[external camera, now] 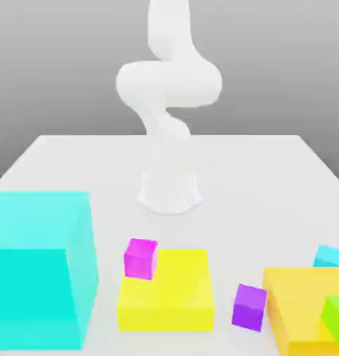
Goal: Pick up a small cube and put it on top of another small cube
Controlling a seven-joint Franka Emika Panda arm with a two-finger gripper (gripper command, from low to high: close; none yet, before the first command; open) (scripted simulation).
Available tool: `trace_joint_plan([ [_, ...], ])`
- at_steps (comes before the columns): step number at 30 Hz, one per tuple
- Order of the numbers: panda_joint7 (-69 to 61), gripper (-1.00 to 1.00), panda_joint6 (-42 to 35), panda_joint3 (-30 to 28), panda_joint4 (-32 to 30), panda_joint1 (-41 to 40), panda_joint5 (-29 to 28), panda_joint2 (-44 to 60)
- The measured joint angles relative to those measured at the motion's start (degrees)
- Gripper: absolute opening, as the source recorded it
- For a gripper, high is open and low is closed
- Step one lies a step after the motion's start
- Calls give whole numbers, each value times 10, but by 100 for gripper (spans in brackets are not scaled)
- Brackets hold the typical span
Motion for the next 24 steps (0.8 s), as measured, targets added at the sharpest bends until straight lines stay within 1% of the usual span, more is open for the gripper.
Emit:
trace_joint_plan([
  [9, 212, 0, 47, 151, -30, -60, -58, 137],
  [16, 389, 0, 82, 258, -53, -93, -123, 244],
  [21, 523, 0, 104, 317, -68, -100, -181, 325],
  [24, 605, 0, 116, 340, -77, -90, -217, 375],
])
